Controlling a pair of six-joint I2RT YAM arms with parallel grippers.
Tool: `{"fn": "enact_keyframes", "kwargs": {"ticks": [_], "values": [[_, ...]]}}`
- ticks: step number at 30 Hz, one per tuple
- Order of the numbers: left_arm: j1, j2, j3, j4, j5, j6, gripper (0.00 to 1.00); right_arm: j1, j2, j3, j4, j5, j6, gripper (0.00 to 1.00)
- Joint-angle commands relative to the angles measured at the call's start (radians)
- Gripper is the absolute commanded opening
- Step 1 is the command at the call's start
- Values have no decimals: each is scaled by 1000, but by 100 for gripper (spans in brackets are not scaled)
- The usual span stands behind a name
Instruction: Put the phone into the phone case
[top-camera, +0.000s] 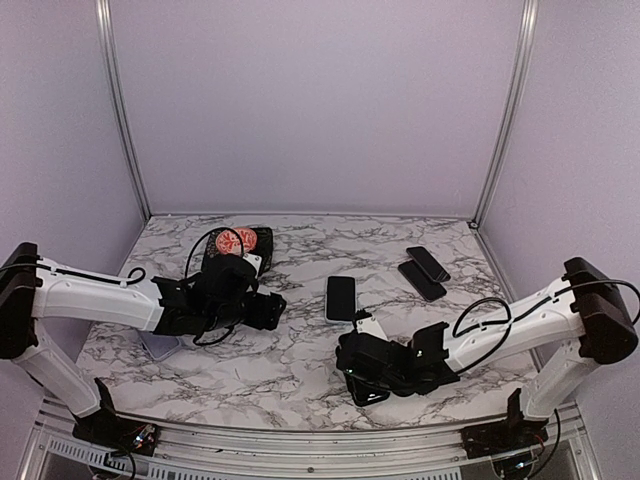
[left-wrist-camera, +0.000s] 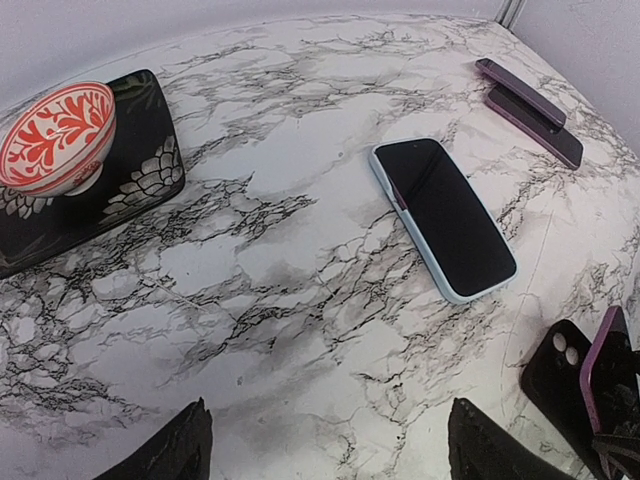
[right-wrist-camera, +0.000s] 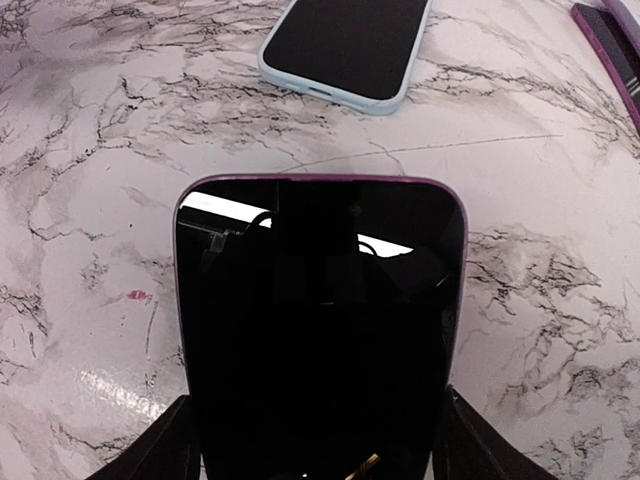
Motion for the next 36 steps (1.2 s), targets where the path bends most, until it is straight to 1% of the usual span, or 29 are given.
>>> {"fn": "enact_keyframes", "kwargs": {"ticks": [1, 14, 16, 20, 21, 25, 26, 29, 33, 34, 36], "values": [[5, 19, 13, -27, -20, 16, 82, 37, -3, -20, -69, -16, 98, 3], [5, 19, 4, -31, -31, 24, 82, 55, 33, -62, -73, -107, 166, 2], [5, 21, 4, -31, -32, 27, 82, 55, 28, -66, -84, -104, 175, 6], [5, 20, 4, -31, -35, 29, 82, 55, 33, -52, -106, -109, 169, 28], [5, 20, 3, -31, -36, 29, 82, 55, 36, -47, -106, -117, 166, 31], [5, 20, 1, -31, -42, 33, 82, 54, 49, -39, -122, -130, 170, 36], [5, 20, 0, -30, -42, 32, 82, 54, 54, -39, -129, -130, 174, 39], [5, 20, -2, -29, -39, 33, 82, 50, 66, -25, -169, -130, 189, 56], [5, 14, -5, -28, -41, 36, 82, 42, 73, 17, -221, -131, 177, 85], [5, 13, -6, -28, -42, 36, 82, 40, 73, 30, -228, -134, 168, 91], [5, 14, -6, -28, -42, 36, 82, 32, 76, 52, -243, -146, 146, 98]]}}
